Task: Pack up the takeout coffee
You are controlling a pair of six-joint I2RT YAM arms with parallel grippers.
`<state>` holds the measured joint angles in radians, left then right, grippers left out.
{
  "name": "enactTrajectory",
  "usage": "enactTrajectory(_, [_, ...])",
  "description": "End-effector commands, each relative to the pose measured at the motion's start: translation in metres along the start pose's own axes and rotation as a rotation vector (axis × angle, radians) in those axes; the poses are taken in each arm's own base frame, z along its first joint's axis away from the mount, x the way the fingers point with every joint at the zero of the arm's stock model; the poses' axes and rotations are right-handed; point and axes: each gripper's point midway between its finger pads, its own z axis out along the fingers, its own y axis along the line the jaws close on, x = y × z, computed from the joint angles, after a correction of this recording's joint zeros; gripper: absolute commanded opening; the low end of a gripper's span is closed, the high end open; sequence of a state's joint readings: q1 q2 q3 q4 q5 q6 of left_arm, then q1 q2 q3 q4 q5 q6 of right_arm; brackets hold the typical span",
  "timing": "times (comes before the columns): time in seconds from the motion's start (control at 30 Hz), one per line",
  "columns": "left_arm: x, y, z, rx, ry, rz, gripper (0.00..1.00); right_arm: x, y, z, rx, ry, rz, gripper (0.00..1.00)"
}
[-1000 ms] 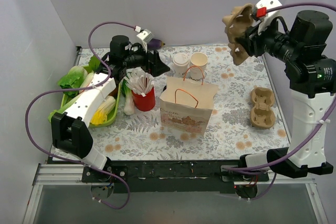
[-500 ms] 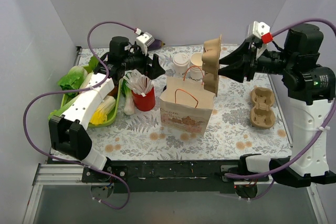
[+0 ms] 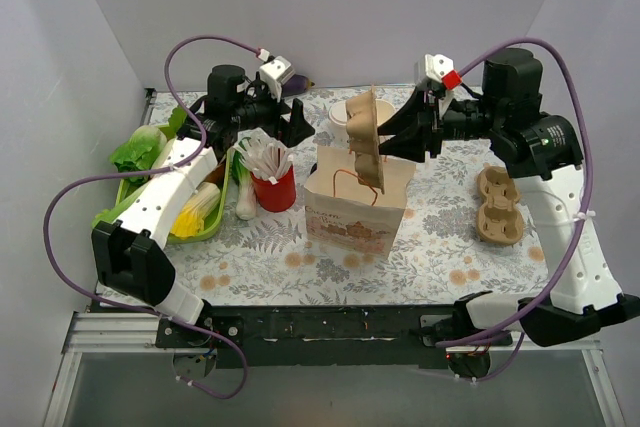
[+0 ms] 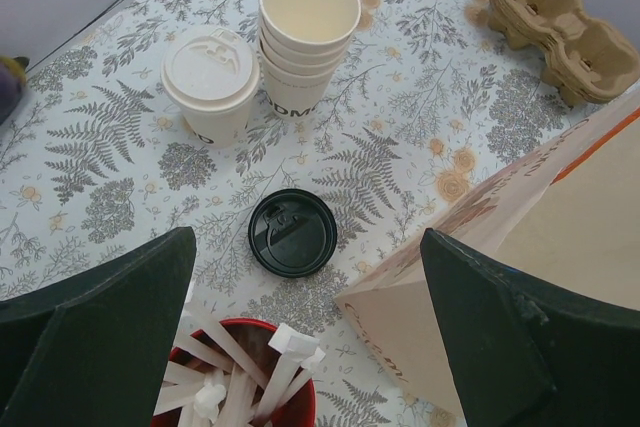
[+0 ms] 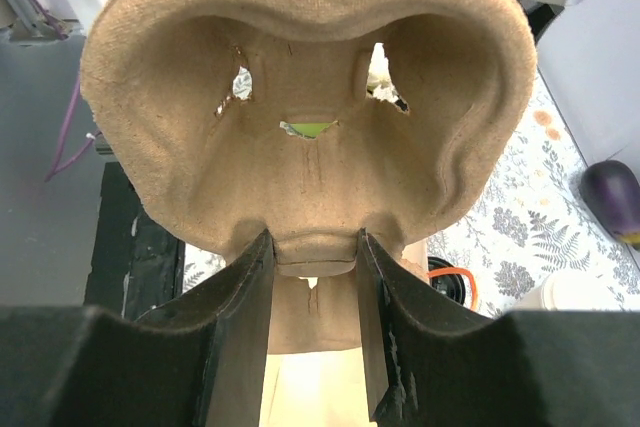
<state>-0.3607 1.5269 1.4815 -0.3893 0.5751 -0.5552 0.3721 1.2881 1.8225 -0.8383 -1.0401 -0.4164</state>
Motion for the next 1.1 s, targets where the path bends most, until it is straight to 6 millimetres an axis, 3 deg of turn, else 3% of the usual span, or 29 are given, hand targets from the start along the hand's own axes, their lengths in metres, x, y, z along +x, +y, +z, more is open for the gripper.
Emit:
enactTrajectory(0.0, [-0.026, -0.013, -0.017, -0.008, -0.054, 0.064, 0.97, 0.003, -0.017, 0.003, 0.081, 0.0, -0.021, 0.01])
enactTrajectory(0.23, [-0.026, -0.016, -0.018, -0.003, -0.052, 0.073, 0.97, 0.005, -0.028, 0.005, 0.107, 0.005, -0.019, 0.01])
enactTrajectory(0.53, [-0.035, -0.019, -0.017, 0.01, -0.077, 0.072, 0.97, 0.055, -0.032, 0.01, 0.063, 0.144, -0.01, 0.01])
enactTrajectory(0.87, [-0.036, -0.01, -0.013, -0.044, -0.113, 0.035, 0.98, 0.091, -0.028, 0.02, 0.028, 0.326, -0.127, 0.01])
enactTrajectory(1.07, [-0.017, 0.002, -0.009, -0.1, -0.103, 0.022, 0.97, 0.103, -0.019, 0.028, -0.024, 0.384, -0.076, 0.01])
